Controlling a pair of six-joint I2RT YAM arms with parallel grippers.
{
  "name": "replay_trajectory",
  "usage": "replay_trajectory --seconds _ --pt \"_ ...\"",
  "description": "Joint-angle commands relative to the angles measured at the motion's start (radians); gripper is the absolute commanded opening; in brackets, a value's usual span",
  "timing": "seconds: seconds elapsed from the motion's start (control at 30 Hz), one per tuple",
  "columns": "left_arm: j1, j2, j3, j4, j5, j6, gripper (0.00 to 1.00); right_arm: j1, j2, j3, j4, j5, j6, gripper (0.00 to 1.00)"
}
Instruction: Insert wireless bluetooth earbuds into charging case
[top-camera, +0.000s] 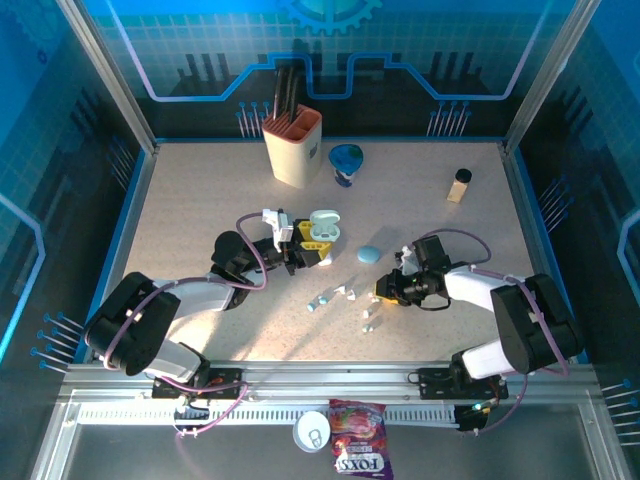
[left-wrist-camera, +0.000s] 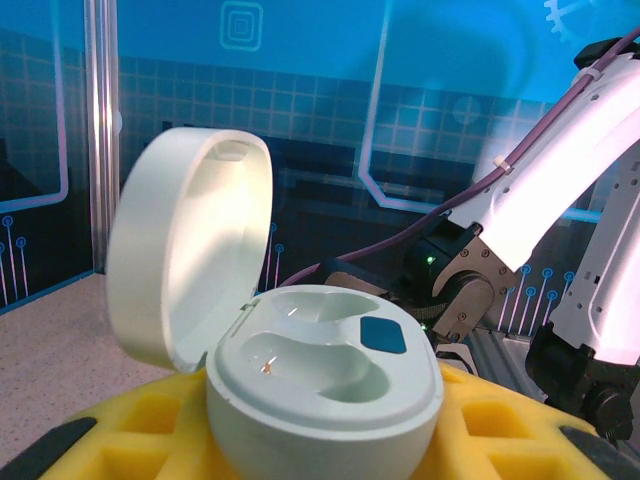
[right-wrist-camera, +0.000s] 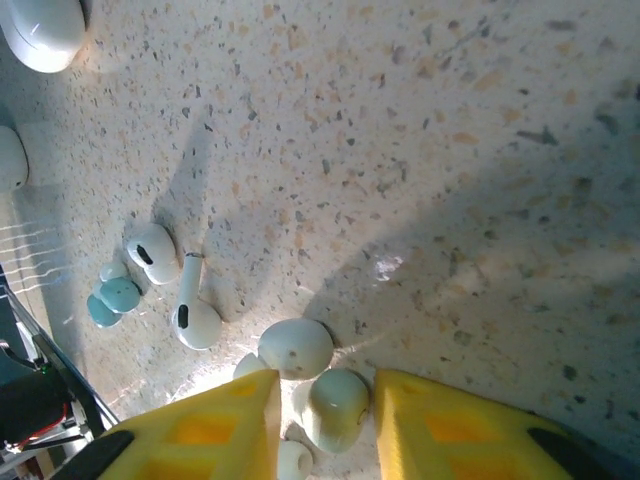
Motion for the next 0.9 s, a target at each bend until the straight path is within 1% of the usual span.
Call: replay_trajectory --seconds 0.0,0.27,0.37,0.67,0.87 --pt "0.008 -0.025 -0.007 0.039 0.026 0.004 0.38 0.014 -0.017 -0.012 -0.021 0.003 0.008 0.34" --pt "0.008 -0.026 -0.007 0.039 0.029 0.004 0.38 0.038 -0.014 -0.018 -0.018 0.016 0.021 0.29" --pt "0.008 -0.026 -0.009 0.039 0.028 0.004 0.38 0.047 -0.016 -0.018 -0.008 0.021 0.03 0.29" --pt "0.01 -0.038 -0.02 0.035 0.026 0.012 0.38 0.052 -0.037 -0.056 0.1 -0.005 0.087 0.29" --pt "0.011 -0.037 -0.02 0.036 0.026 0.013 0.38 0.052 -0.037 -0.078 0.153 -0.019 0.119 0.26"
